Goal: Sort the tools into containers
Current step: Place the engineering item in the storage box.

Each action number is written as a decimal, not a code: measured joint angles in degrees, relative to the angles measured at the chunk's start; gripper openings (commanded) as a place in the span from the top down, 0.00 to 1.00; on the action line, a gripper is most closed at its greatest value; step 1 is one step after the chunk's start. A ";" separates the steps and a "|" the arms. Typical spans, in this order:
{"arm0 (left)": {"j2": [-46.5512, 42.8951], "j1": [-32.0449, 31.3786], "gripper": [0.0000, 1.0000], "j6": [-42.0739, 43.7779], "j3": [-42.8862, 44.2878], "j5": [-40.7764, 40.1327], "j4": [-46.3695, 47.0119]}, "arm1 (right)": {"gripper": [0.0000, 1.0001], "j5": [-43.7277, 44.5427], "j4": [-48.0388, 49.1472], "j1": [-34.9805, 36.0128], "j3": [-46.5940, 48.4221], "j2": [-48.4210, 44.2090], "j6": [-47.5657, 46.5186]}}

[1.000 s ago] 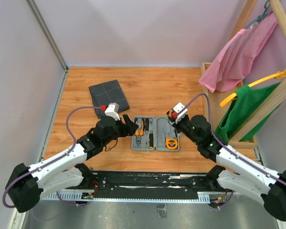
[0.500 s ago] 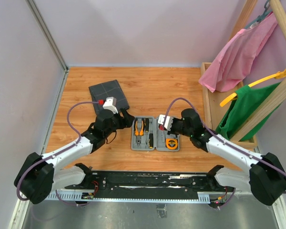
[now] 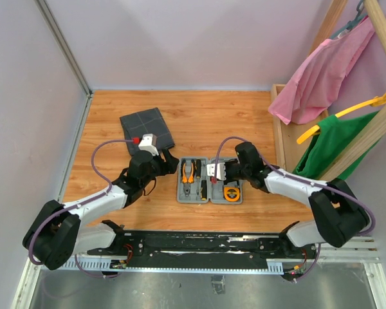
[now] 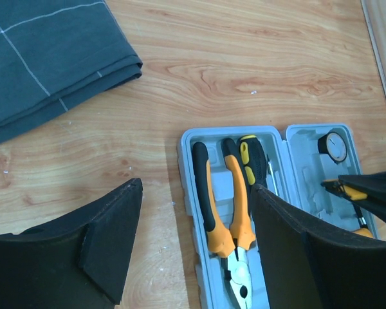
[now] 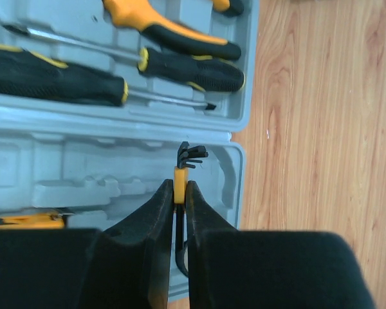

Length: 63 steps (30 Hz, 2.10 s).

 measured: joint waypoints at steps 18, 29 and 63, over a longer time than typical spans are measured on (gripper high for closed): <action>0.04 0.00 0.28 0.74 -0.26 -1.27 0.87 | 0.92 -2.58 4.68 -4.72 4.28 12.39 -13.14; 0.26 0.00 0.28 0.79 -0.26 -1.29 0.94 | 0.78 -1.81 4.20 -5.03 6.08 16.00 -18.12; 1.40 0.00 0.28 0.76 -0.26 -1.22 1.33 | 0.62 -4.28 -9.62 -5.84 10.08 3.43 -7.30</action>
